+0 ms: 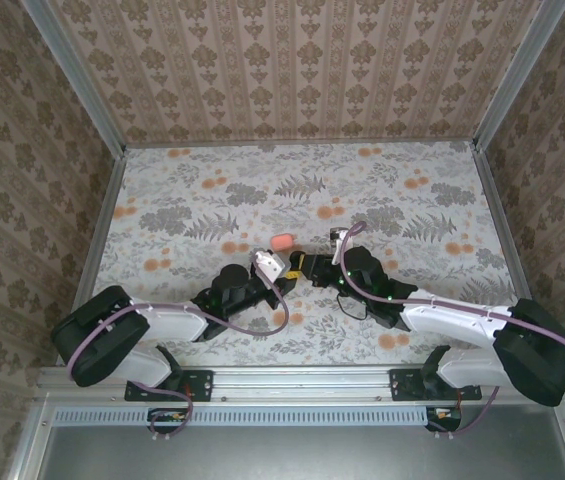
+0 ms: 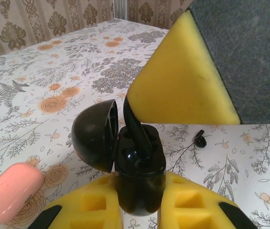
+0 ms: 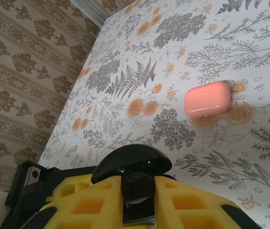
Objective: Insert wireless bluetooth earbuds into charging case
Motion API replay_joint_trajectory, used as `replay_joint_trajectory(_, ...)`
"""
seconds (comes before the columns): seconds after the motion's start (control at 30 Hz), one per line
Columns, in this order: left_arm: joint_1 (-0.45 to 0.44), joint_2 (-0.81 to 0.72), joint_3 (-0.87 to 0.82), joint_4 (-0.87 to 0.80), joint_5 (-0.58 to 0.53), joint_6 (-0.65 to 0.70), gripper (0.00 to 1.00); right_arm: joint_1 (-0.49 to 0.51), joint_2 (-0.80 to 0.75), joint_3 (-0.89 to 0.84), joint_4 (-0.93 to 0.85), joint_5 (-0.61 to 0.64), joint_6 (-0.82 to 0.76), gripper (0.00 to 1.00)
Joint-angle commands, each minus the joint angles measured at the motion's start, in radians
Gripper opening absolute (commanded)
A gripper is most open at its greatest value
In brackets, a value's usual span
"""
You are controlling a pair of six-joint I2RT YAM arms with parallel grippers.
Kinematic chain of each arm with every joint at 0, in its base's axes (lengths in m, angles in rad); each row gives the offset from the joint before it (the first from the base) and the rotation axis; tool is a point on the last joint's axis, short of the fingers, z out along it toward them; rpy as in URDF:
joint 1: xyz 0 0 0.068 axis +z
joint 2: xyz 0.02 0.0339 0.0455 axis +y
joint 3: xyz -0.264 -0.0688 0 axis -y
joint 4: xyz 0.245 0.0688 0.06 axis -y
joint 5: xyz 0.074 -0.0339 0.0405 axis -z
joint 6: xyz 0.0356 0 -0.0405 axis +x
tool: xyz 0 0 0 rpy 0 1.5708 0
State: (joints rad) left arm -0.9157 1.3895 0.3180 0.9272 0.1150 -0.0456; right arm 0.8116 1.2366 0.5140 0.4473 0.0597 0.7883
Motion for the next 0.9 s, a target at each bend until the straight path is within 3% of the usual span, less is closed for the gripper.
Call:
replay_joint_trajectory(0.0,-0.001,-0.038,0.020,0.053,-0.018,-0.004,0.13,0.017,0.011,-0.006,-0.010,0.018,-0.021,0.24)
replay_joint_trajectory(0.87,-0.002,-0.079,0.013,0.033,-0.012,0.011,0.13,0.035,-0.026,-0.004,-0.106,0.118,-0.049,0.24)
